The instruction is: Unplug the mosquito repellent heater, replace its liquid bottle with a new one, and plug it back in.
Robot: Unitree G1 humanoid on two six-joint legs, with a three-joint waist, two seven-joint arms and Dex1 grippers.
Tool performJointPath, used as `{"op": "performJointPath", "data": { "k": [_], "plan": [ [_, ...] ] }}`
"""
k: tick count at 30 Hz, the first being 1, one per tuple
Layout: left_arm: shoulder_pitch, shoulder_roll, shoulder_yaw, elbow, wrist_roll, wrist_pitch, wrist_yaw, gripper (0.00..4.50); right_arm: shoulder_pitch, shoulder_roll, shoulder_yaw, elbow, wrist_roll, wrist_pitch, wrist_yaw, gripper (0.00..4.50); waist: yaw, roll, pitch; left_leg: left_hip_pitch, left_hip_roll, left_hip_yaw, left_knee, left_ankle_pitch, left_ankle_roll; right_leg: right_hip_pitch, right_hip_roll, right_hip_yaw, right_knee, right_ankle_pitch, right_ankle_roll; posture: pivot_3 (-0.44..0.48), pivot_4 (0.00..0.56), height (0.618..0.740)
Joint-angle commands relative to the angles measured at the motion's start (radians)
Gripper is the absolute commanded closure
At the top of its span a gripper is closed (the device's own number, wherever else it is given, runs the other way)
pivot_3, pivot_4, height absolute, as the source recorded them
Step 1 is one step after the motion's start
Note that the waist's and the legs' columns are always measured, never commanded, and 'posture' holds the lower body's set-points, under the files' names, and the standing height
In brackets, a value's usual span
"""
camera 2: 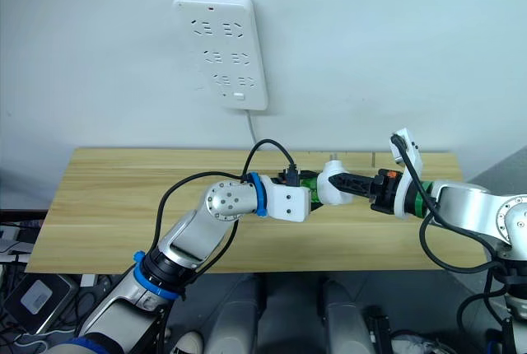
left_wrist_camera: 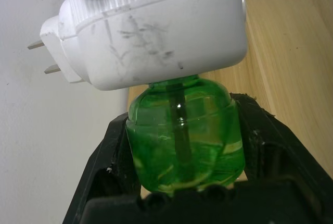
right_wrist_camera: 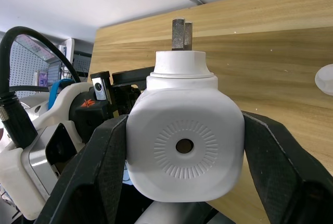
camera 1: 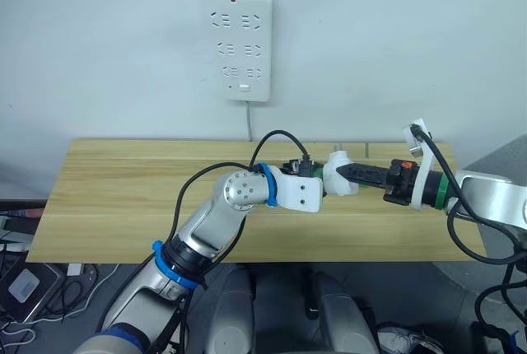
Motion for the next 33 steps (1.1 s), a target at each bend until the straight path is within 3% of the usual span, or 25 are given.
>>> {"op": "performJointPath", "data": {
  "k": [1,5,8,11,14,17,22,33],
  "plan": [
    [-0.004,-0.010,-0.013,-0.034,-0.002,-0.022,-0.006,2.22,-0.037,-0.008,-0.002,-0.064,0.027,-0.012,0.031,1.20,0.000,0.000,0.000,0.000,0.000,0.000,0.000,0.000,0.000,0.000,0.000,0.000,0.000,0.000,0.000,0.207,0.345,0.740],
    [0.013,-0.020,0.006,-0.013,-0.025,-0.019,0.003,2.22,-0.060,-0.053,-0.012,-0.134,-0.083,-0.007,0.097,0.01,0.000,0.000,0.000,0.000,0.000,0.000,0.000,0.000,0.000,0.000,0.000,0.000,0.000,0.000,0.000,0.214,0.347,0.740],
    [0.044,-0.042,0.037,0.017,-0.065,-0.006,0.021,2.22,-0.025,-0.052,-0.045,-0.180,-0.173,-0.052,0.116,0.00,0.001,0.000,0.000,0.000,0.000,-0.001,0.000,0.000,0.000,0.000,0.000,-0.001,0.000,0.000,0.000,0.215,0.347,0.740],
    [0.071,-0.070,0.071,0.050,-0.108,-0.039,0.044,2.22,-0.008,-0.050,-0.078,-0.249,-0.375,-0.124,0.182,0.00,0.002,0.000,0.000,0.000,0.000,-0.001,0.000,0.000,0.000,0.000,0.000,-0.001,0.000,0.000,0.000,0.208,0.344,0.740],
    [0.106,-0.148,0.144,0.064,-0.201,0.034,0.090,2.22,0.026,-0.047,-0.093,-0.309,-0.520,-0.178,0.241,0.00,0.002,0.000,0.000,0.000,0.000,-0.001,0.000,0.000,0.000,0.000,0.000,-0.001,0.000,0.000,0.000,0.201,0.338,0.740],
    [0.148,-0.264,0.251,0.073,-0.333,0.056,0.153,2.22,0.119,0.009,-0.123,-0.402,-0.535,-0.220,0.201,0.00,0.005,0.000,0.000,0.000,0.000,-0.001,0.001,0.000,0.000,0.000,-0.001,-0.003,0.000,0.000,0.000,0.190,0.330,0.740],
    [0.174,-0.325,0.301,0.058,-0.413,0.003,0.179,2.22,0.232,0.148,-0.075,-0.511,-0.568,-0.288,0.116,0.00,-0.001,0.000,-0.001,0.000,0.000,-0.002,0.001,0.000,-0.001,0.001,-0.001,-0.003,0.001,0.000,0.000,0.158,0.317,0.740],
    [0.173,-0.328,0.275,0.029,-0.437,0.009,0.189,2.22,0.154,0.343,0.037,-0.467,-0.719,-0.317,0.036,0.00,-0.011,0.001,-0.002,0.002,-0.002,-0.001,0.001,0.003,-0.004,0.002,-0.001,0.000,0.001,0.001,0.002,0.161,0.307,0.740]
  ]
}}
